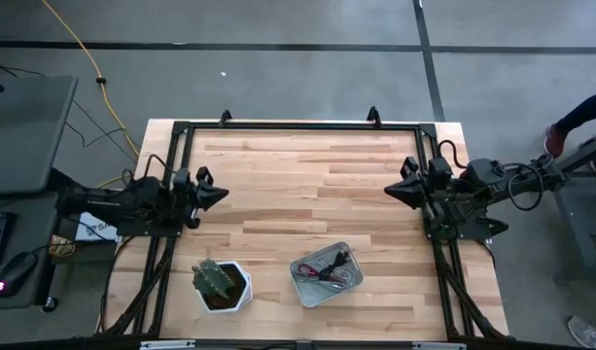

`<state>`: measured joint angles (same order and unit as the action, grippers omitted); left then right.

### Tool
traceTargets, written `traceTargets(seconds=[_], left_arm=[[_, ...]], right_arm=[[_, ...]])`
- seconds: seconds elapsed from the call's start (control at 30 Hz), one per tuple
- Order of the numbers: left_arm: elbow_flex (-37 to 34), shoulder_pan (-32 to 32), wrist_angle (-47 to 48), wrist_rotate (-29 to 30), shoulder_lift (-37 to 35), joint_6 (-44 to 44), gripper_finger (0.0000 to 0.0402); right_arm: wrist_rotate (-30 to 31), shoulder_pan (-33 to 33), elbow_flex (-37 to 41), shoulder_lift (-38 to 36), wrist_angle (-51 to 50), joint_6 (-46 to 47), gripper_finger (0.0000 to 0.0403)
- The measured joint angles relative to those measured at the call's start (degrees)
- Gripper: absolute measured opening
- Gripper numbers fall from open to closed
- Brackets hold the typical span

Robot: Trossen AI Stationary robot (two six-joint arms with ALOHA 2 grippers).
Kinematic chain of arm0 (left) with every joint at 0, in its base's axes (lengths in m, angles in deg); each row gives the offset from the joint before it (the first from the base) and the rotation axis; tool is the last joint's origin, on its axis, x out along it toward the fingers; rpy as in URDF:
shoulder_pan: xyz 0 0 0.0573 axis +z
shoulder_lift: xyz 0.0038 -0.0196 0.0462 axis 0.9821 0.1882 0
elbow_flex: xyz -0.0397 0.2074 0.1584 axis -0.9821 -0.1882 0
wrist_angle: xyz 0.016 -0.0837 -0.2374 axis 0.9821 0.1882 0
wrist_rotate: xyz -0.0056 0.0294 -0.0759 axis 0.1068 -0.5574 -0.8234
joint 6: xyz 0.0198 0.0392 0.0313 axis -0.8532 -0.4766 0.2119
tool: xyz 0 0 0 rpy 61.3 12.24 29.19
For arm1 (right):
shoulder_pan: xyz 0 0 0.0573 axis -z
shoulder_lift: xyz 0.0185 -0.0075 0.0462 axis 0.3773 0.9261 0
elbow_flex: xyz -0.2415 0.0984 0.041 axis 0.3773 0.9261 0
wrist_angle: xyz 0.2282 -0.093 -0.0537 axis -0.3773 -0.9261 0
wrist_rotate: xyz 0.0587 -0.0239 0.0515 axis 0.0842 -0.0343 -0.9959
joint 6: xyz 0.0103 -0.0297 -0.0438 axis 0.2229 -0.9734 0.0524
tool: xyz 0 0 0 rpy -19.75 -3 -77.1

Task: Pick and place USB-C Cables
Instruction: Return to Home Position

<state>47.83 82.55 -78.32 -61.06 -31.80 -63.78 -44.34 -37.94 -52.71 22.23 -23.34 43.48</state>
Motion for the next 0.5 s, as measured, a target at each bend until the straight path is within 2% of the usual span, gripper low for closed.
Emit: traceTargets(seconds=[0.17,0.3,0.5], left_arm=[[0.0,0.0,10.2,-1.8,-5.0,1.9,0.0],[0.0,0.0,14.1,-1.9,-4.2,2.6,0.0],[0.0,0.0,15.9,-1.9,-3.0,3.0,0.0]], right_arm=[[0.3,0.0,0.0,0.0,0.0,1.5,0.0],[0.3,0.0,0.0,-0.3,-0.3,7.2,0.0],[-0.4,0.0,0.0,-2.5,-3.4,6.0,0.0]])
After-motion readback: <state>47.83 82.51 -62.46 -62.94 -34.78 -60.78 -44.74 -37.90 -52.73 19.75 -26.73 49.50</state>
